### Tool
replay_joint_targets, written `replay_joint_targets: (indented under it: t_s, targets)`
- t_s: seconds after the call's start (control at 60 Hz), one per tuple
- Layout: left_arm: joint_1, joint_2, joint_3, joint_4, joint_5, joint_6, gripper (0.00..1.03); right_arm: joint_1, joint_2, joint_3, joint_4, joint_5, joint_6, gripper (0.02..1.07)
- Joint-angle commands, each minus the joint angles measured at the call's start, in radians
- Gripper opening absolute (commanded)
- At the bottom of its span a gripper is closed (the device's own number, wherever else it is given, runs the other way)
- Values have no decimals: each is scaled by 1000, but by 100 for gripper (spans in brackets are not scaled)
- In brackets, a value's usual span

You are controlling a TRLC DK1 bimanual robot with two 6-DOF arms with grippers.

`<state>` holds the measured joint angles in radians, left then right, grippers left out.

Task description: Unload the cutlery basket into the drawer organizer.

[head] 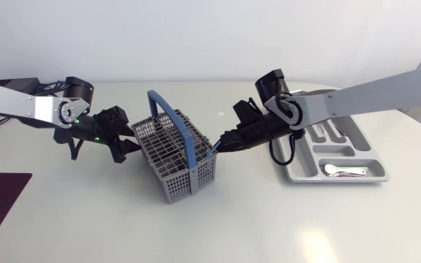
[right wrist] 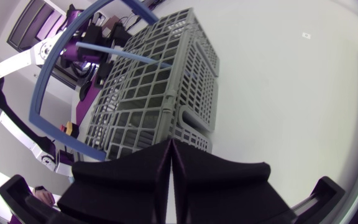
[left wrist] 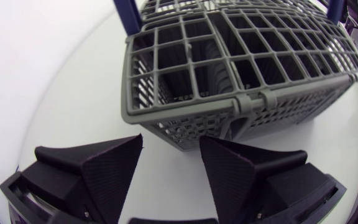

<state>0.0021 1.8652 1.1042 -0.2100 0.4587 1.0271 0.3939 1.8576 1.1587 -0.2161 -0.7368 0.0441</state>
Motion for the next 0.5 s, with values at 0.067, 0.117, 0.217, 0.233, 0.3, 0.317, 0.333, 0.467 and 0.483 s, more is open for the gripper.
replay_joint_targets:
  t_s: [0.067,0.117,0.217,0.233,0.3,0.317,0.333,0.467,0.483]
  targets:
    - [-28,78,103,9,6,-45,70,42,-69,-76,-2,-13,3,7]
    - [-36,100,131,8,6,-55,70,60,-87,-94,0,-12,11,8]
    - [-54,138,187,-2,5,-79,70,94,-121,-122,-2,-9,20,7]
    - [-57,144,197,-5,5,-79,70,99,-124,-125,-2,-9,23,7]
    - [-67,177,241,-23,5,-93,70,122,-138,-136,-5,-6,30,7]
    - [-71,183,250,-28,5,-93,70,128,-140,-137,-5,-6,31,7]
    - [-73,187,258,-31,5,-94,70,134,-140,-139,-3,-6,33,7]
    - [-90,239,348,-68,5,-113,70,174,-149,-149,-3,-3,34,7]
    - [-91,249,364,-74,5,-121,70,178,-149,-149,-5,-3,34,7]
